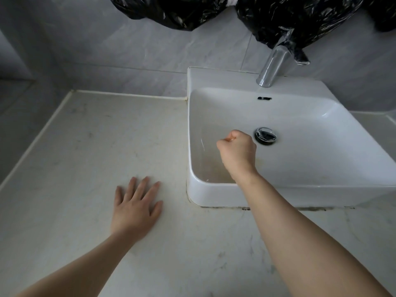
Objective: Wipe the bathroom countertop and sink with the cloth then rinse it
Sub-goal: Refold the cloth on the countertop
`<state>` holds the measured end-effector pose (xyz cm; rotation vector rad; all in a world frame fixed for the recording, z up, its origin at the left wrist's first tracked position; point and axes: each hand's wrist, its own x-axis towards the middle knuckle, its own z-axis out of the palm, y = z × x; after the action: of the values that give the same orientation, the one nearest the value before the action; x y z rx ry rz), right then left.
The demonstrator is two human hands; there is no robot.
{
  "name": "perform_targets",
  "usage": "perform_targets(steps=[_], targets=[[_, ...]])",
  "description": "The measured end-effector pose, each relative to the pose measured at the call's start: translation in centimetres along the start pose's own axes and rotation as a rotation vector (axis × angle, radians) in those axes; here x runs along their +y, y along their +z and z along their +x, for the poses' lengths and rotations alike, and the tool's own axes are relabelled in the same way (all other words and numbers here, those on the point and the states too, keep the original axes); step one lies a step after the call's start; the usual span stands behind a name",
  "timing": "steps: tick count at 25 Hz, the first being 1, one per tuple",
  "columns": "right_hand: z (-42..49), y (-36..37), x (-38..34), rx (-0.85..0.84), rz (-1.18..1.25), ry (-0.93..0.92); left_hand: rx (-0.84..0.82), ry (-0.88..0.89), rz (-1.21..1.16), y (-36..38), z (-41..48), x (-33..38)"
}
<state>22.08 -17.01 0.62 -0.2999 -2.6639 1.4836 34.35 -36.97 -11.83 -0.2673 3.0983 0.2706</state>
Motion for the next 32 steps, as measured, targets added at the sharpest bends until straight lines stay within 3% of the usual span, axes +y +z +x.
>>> perform_targets(steps=[5, 7, 10, 13, 15, 17, 19, 22, 24, 26, 29, 32], targets=[[-0.9, 0.0, -0.7, 0.068, -0.023, -0.128, -0.012, 0.029, -0.024, -0.3, 0.1, -0.4], [-2.2, 0.7, -1.6, 0.007, 0.051, -0.214, -0.003, 0.064, -0.046, -0.4, 0.3, -1.3], [-5.6, 3.1, -4.0, -0.046, 0.155, -0.477, -0.013, 0.154, 0.023, -0.3, 0.5, -3.6], [-9.0, 8.1, -5.6, -0.191, 0.089, -0.705, -0.040, 0.145, 0.044, -0.7, 0.4, -6.6], [-9.3, 11.9, -4.5, -0.312, -0.032, -0.576, -0.029, 0.122, 0.029, -1.1, 0.1, -8.7], [-8.3, 14.2, -2.0, -0.373, -0.346, -0.441, -0.020, 0.145, 0.028, -1.3, 0.1, -10.4], [-8.1, 14.9, 0.2, -0.255, -0.539, -0.489, -0.016, 0.172, 0.031, -1.4, 0.3, -11.8], [-9.1, 15.9, 1.6, -0.168, -0.348, -0.627, -0.006, 0.199, 0.033, -1.7, 1.0, -13.0], [-9.1, 16.4, 2.4, -0.271, -0.381, -0.646, 0.001, 0.229, 0.026, -1.8, 1.4, -13.4], [-8.4, 16.4, 1.7, -0.293, -0.313, -0.518, 0.013, 0.256, 0.011, -1.8, 1.8, -13.7], [-6.2, 16.0, -0.6, -0.286, -0.054, -0.171, 0.027, 0.283, 0.012, -2.0, 2.2, -13.9], [-4.4, 15.7, -1.4, -0.258, -0.164, -0.068, 0.032, 0.265, 0.002, -2.1, 3.1, -14.3]])
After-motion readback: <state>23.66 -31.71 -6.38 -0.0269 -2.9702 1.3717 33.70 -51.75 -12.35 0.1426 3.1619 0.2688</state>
